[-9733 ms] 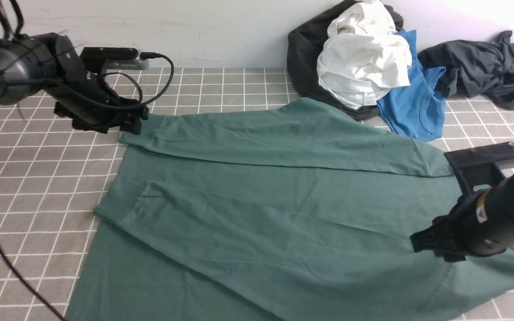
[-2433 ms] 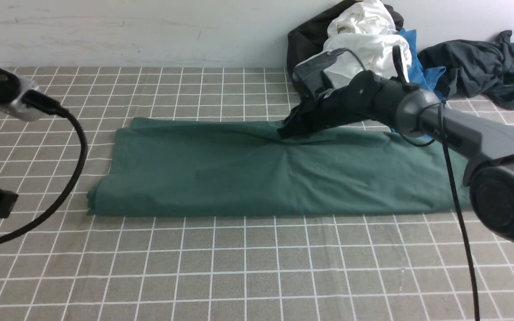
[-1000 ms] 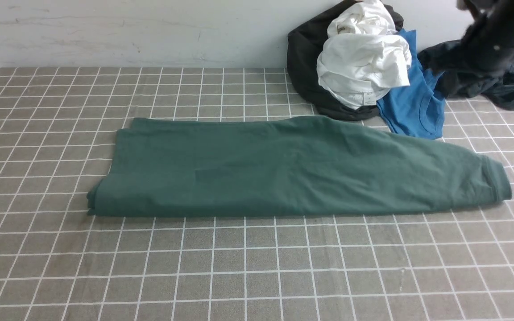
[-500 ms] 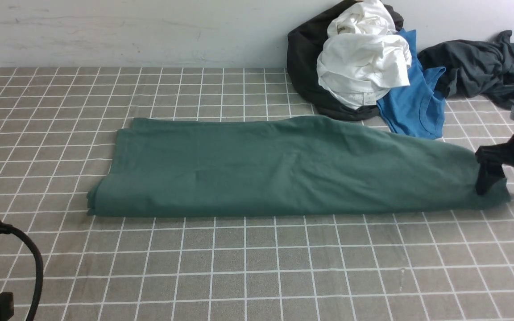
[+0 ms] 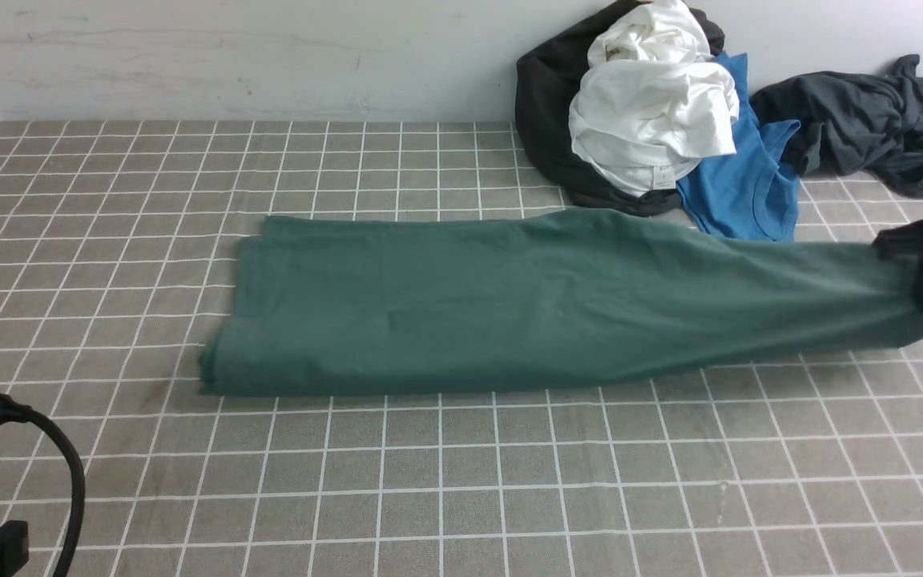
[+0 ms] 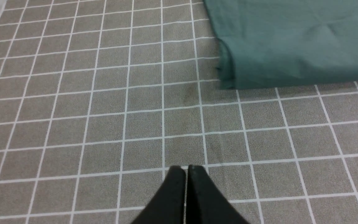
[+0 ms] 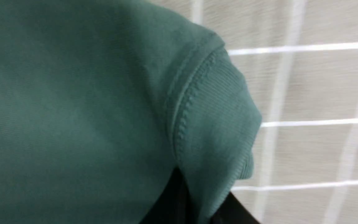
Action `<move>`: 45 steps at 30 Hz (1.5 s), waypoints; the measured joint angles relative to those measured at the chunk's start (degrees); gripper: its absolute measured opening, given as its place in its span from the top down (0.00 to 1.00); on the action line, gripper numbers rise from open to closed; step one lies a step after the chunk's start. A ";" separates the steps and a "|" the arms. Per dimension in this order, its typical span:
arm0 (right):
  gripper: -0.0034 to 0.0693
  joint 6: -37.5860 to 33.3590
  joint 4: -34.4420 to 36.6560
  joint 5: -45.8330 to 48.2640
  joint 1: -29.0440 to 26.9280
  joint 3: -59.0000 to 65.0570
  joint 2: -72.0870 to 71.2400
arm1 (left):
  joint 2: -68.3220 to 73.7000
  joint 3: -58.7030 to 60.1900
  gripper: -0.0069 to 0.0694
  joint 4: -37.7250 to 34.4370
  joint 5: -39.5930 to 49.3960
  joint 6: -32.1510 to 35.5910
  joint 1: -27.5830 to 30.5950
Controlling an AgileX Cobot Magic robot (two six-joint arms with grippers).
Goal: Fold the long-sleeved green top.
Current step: Use the right arm to clamp the right edge of the fabric, then use the right arm to drag the right edge of the fabric to the left and folds it over the left edge
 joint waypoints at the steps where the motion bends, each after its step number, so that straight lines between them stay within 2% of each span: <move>1: 0.92 1.78 -4.08 0.03 0.00 -2.21 -1.46 | -0.40 0.00 0.92 -0.13 0.00 0.00 0.00; 3: 0.92 3.04 -6.10 0.30 0.17 -5.05 -4.40 | -0.77 0.00 0.92 -0.13 -0.21 0.00 0.00; 7: 0.92 3.71 -0.40 0.90 3.16 -7.54 -9.36 | -0.82 0.00 0.92 -0.21 -0.81 0.00 0.00; 8: 0.92 3.89 4.75 1.03 7.12 -8.16 -11.42 | -0.82 0.00 0.92 -0.40 -1.35 0.00 0.00; 10: 0.92 3.89 7.61 1.04 9.97 -8.37 -12.28 | -0.82 0.00 0.92 -0.66 -1.71 0.00 0.00; 11: 0.92 3.94 11.59 1.04 15.16 -8.43 -12.81 | -0.82 0.00 0.92 -0.96 -1.83 0.00 0.00; 13: 0.92 3.94 13.86 0.51 19.24 -8.43 -12.55 | -0.82 0.00 0.92 -1.18 -1.83 0.00 0.00; 14: 0.92 3.94 16.01 -1.46 25.32 -8.43 -11.41 | -0.82 0.00 0.92 -1.44 -1.83 -0.05 0.00; 16: 0.92 3.94 17.34 -4.13 29.12 -8.43 -9.86 | -0.82 0.00 0.92 -1.43 -1.83 -0.05 0.00; 17: 0.92 3.78 18.54 -7.92 33.82 -8.43 -7.54 | -0.82 0.00 0.92 -1.49 -1.83 -0.05 0.00; 19: 0.92 2.78 20.32 -12.87 38.93 -8.43 -4.08 | -0.82 0.00 0.92 -1.59 -1.83 -0.05 0.00; 22: 0.92 0.28 22.98 -20.65 44.93 -8.43 1.22 | -0.82 0.00 0.92 -1.66 -1.83 -0.05 0.00; 27: 0.89 -0.99 24.10 -29.10 48.84 -8.43 7.16 | -0.82 0.00 0.92 -1.66 -1.83 0.00 0.00; 31: 0.68 -0.98 24.62 -31.76 48.87 -8.27 9.85 | -0.82 0.00 0.92 -1.66 -1.78 0.23 0.00; 32: 0.67 -0.98 24.67 -31.76 48.80 -8.27 9.85 | -0.82 0.00 0.92 -1.66 -1.78 0.23 0.00; 34: 0.51 -1.26 24.75 -31.69 48.35 -8.27 8.41 | -0.82 0.00 0.92 -1.66 -1.78 0.23 0.00; 38: 0.40 -2.28 21.06 -30.30 47.34 -8.27 3.70 | -0.82 0.00 0.92 -1.66 -1.78 0.30 0.00; 40: 0.40 -2.28 19.03 -29.39 46.99 -8.46 2.03 | -0.82 0.00 0.92 -1.66 -1.83 0.30 0.00; 43: 0.48 -2.15 15.56 -26.70 46.71 -8.53 1.18 | -0.82 0.00 0.92 -1.66 -1.99 0.30 0.00; 45: 0.61 -1.12 14.65 -22.86 46.79 -8.53 2.78 | -0.82 0.00 0.92 -1.84 -2.06 0.36 0.00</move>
